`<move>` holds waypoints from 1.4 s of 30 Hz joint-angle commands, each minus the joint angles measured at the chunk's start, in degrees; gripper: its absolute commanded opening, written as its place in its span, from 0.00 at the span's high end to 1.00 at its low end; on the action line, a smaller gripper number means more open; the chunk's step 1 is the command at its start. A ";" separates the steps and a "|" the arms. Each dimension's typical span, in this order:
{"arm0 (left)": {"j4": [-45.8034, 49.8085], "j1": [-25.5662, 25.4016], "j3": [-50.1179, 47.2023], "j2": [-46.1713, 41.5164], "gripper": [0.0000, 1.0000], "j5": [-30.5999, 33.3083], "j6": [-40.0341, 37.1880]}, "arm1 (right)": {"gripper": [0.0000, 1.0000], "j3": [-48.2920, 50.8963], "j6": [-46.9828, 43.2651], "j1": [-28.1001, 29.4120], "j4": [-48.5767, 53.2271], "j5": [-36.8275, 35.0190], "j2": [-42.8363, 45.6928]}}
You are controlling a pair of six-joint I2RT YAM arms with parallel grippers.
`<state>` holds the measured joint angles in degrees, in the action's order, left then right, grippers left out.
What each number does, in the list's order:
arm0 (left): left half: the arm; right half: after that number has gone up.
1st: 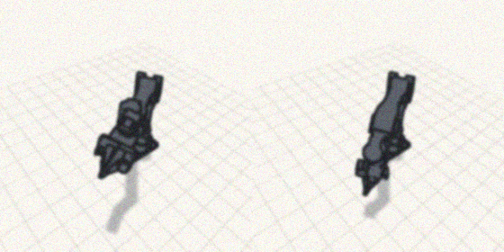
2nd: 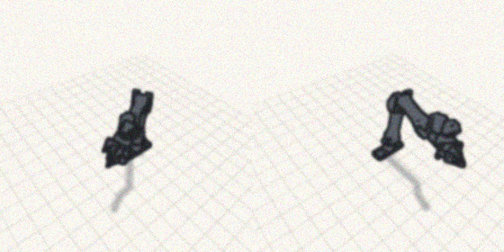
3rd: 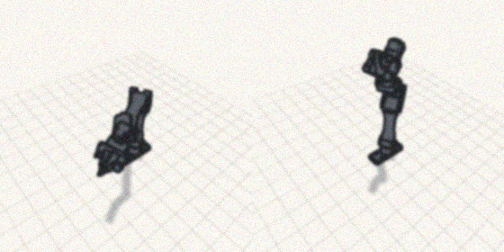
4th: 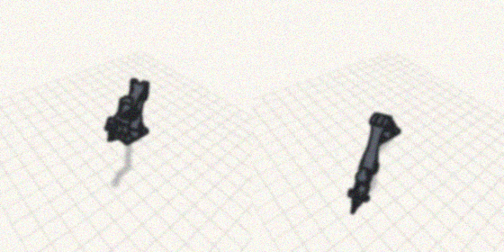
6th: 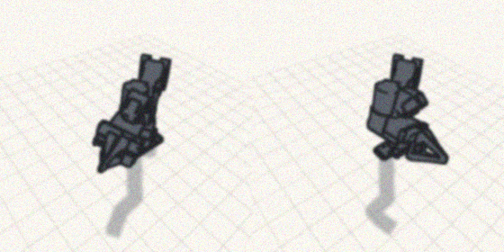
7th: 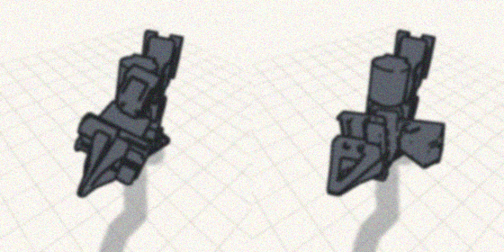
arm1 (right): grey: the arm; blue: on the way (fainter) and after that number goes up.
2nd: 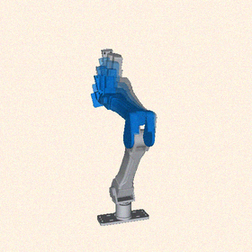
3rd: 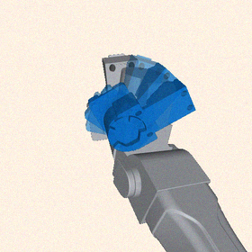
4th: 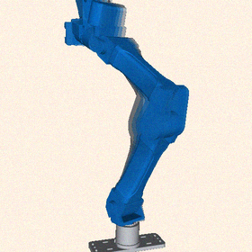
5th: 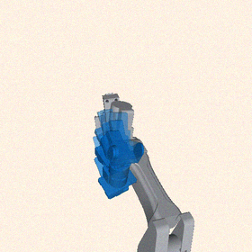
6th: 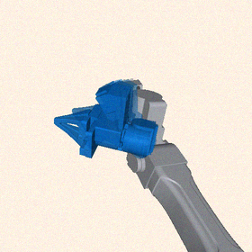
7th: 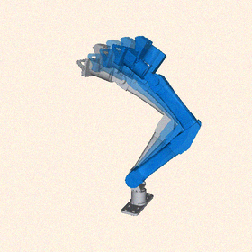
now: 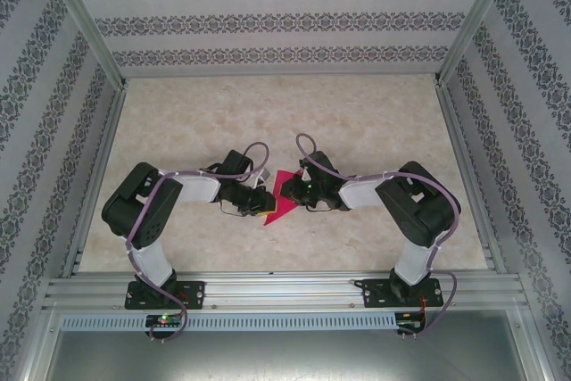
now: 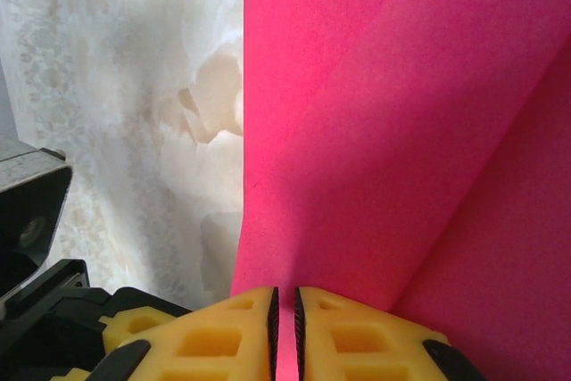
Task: Fold a paper plane with a square sheet of paper (pick it up from the middle)
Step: Fourth fold the wing at the center of the table.
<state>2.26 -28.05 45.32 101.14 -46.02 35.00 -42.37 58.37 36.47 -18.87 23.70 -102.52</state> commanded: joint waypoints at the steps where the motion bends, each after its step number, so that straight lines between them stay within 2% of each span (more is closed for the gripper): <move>1: 1.81 0.71 -1.18 -2.30 0.79 1.21 0.09 | 0.84 -0.59 0.34 -0.44 -0.56 0.38 -0.84; 6: 2.90 0.58 -2.72 -4.05 0.80 3.53 0.90 | 0.84 -0.35 0.39 -0.50 -0.62 0.29 -0.92; 15: 0.71 0.71 -4.94 -3.89 0.95 4.20 2.69 | 0.83 -0.26 0.45 -0.50 -0.64 0.36 -0.85; 27: 0.08 0.72 -5.36 -4.00 0.99 4.04 3.88 | 0.80 -1.15 0.15 0.17 -4.02 4.39 0.32; 29: 0.28 0.72 -5.20 -3.94 0.99 3.92 3.93 | 0.82 -0.26 0.56 0.42 -4.69 2.37 2.03; 31: 0.22 0.66 -5.25 -4.00 0.99 4.03 3.86 | 0.82 3.97 1.93 0.34 -5.87 -4.15 6.72; 33: 0.21 0.70 -5.45 -4.17 0.99 4.05 3.96 | 0.81 5.91 1.48 -0.52 -4.03 -7.42 10.82; 37: -0.04 0.70 -5.32 -4.00 0.99 3.96 4.17 | 0.81 6.42 -0.11 -1.36 0.24 -7.23 13.97; 42: -0.51 0.71 -5.60 -4.11 0.99 3.94 4.59 | 0.81 4.52 -0.14 0.33 -0.19 -3.76 11.43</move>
<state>1.58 -28.01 40.97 97.65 -43.07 38.61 -36.73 59.37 35.86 -20.34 18.94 -89.38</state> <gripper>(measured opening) 0.059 0.189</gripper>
